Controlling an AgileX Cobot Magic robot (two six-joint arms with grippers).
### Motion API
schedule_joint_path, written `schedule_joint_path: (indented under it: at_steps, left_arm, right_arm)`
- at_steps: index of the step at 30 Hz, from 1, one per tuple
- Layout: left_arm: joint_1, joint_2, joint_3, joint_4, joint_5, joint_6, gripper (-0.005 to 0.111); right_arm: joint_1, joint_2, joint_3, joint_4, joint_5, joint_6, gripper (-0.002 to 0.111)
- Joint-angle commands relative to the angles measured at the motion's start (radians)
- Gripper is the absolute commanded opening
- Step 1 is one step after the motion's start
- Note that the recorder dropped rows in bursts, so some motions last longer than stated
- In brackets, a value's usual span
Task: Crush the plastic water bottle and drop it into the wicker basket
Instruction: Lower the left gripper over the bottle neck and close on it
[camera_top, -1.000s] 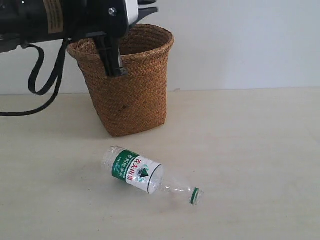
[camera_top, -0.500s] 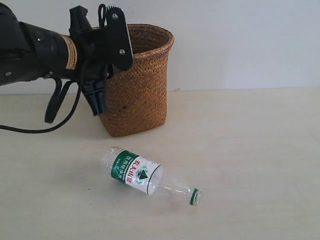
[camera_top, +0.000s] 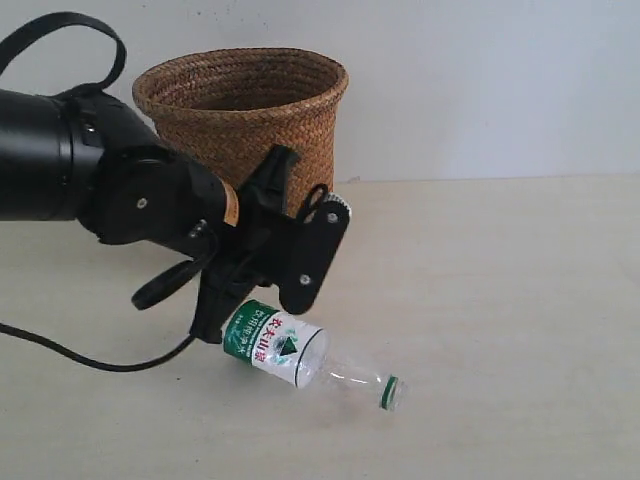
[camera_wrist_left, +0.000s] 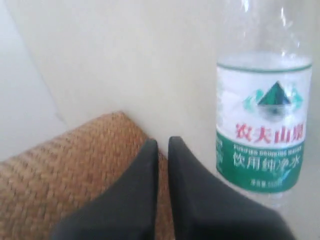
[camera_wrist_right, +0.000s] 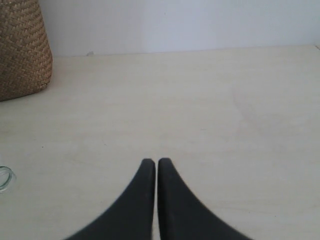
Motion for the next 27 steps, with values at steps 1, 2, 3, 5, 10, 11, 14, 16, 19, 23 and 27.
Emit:
schedule_joint_path:
  at_steps: [1,2,3,5,10,11,14,16,19,23,27]
  left_arm:
    - [-0.094,0.007,-0.06,-0.222,0.099,0.195,0.004]
    - [-0.112,0.019,-0.097,-0.291,0.173,0.218,0.004]
    - [-0.118,0.041,-0.129,-0.342,0.224,0.214,0.004]
    - [-0.12,0.089,-0.195,-0.404,0.299,0.206,0.004]
    - [-0.12,0.22,-0.341,-0.375,0.591,0.175,0.004]
    - [-0.12,0.249,-0.366,-0.375,0.633,0.155,0.004]
    - [-0.124,0.266,-0.394,-0.407,0.61,0.153,0.004]
    - [-0.124,0.268,-0.408,-0.5,0.506,0.153,0.004]
    - [-0.135,0.268,-0.42,-0.542,0.39,0.153,0.004]
    - [-0.157,0.278,-0.42,-0.529,0.397,0.153,0.004]
    - [-0.172,0.299,-0.42,-0.497,0.401,0.111,0.005]
  right_arm:
    - [-0.002,-0.006,0.0,0.001,-0.004,-0.001,0.0]
    - [-0.002,-0.006,0.0,0.001,-0.004,-0.001,0.0]
    - [-0.002,-0.006,0.0,0.001,-0.004,-0.001,0.0]
    - [-0.002,-0.006,0.0,0.001,-0.004,-0.001,0.0]
    - [-0.002,-0.006,0.0,0.001,-0.004,-0.001,0.0]
    - [-0.002,-0.006,0.0,0.001,-0.004,-0.001,0.0]
    - [-0.002,-0.006,0.0,0.001,-0.004,-0.001,0.0]
    - [-0.002,-0.006,0.0,0.001,-0.004,-0.001,0.0]
    - [-0.002,-0.006,0.0,0.001,-0.004,-0.001,0.0]
    - [-0.002,-0.006,0.0,0.001,-0.004,-0.001,0.0]
    - [-0.002,-0.006,0.0,0.001,-0.004,-0.001,0.0]
